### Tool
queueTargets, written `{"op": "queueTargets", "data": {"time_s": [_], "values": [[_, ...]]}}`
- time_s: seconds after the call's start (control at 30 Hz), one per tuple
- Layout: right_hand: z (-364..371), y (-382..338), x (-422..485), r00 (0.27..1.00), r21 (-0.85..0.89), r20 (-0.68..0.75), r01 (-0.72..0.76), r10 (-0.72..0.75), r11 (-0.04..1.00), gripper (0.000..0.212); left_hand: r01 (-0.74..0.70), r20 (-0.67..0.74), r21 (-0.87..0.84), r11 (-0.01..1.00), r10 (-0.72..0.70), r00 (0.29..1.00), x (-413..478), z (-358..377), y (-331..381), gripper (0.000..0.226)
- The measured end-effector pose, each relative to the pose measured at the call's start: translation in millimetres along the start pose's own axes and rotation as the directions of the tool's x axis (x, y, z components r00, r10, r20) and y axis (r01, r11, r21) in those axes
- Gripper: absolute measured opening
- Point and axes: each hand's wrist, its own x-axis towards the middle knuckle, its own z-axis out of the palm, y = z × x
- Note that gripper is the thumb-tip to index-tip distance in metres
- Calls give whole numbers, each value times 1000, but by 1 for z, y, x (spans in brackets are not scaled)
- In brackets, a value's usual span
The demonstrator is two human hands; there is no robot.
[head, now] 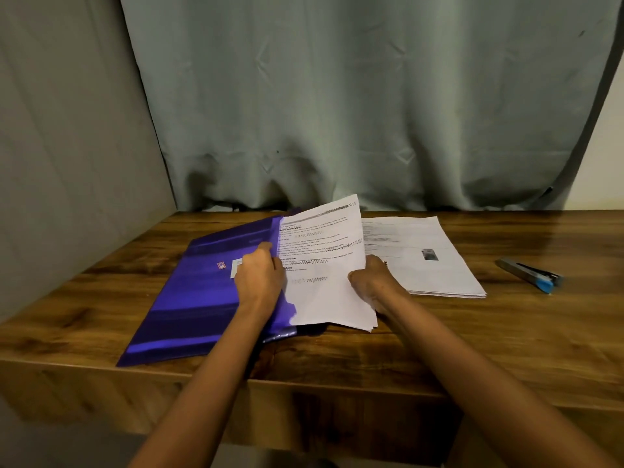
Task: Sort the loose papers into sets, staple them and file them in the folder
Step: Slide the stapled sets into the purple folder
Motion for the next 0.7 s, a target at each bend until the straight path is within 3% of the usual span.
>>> {"op": "queueTargets", "data": {"time_s": [0.4, 0.6, 0.7], "values": [[13, -9, -4, 994, -20, 112, 12, -10, 1000, 33, -10, 9, 52, 999, 10, 1000, -2, 0, 6, 34], [23, -21, -9, 994, -176, 56, 105, -97, 979, 31, -33, 25, 86, 996, 31, 999, -4, 1, 5, 28], [29, -26, -11, 991, -167, 108, 102, -85, 981, 32, -63, 31, 102, 993, 60, 998, -3, 3, 6, 28]]}}
